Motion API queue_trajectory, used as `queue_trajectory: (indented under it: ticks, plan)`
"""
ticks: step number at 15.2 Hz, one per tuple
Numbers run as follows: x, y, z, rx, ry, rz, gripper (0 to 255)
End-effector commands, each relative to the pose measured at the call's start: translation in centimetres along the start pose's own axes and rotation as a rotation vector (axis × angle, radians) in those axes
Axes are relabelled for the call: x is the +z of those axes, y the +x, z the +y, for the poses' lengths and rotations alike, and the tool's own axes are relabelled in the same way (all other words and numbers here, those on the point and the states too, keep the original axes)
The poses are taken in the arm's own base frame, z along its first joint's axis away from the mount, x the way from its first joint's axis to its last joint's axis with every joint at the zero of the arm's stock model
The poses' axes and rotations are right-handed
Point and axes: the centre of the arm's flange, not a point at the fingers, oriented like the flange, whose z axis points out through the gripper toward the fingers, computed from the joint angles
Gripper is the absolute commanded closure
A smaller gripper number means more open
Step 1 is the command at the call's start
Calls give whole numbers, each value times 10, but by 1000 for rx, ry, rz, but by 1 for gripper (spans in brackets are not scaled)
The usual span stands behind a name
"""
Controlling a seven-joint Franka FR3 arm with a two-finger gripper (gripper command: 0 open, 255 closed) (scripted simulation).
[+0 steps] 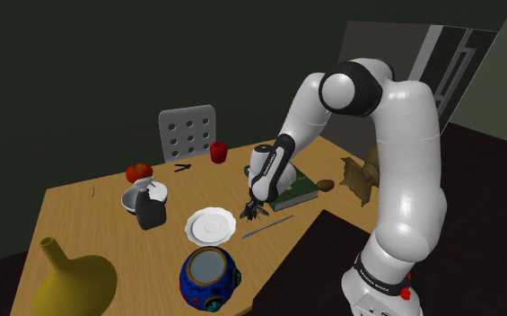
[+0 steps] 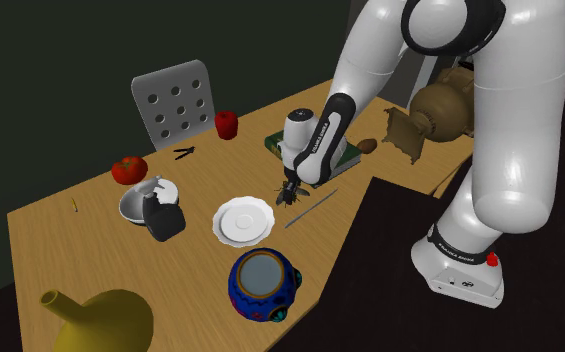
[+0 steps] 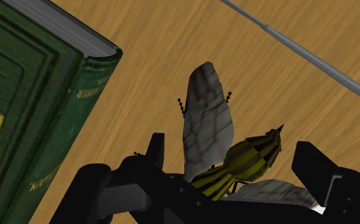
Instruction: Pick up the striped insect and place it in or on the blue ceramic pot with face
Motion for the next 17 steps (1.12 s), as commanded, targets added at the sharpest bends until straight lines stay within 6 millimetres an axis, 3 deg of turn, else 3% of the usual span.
queue_trajectory:
  ticks: [1, 2, 11, 17]
  plan:
    - [0, 0, 0, 0, 0, 0, 0]
    - [0, 0, 0, 0, 0, 0, 255]
    - [0, 0, 0, 0, 0, 0, 255]
    - [-32, 1, 1, 0, 0, 0, 255]
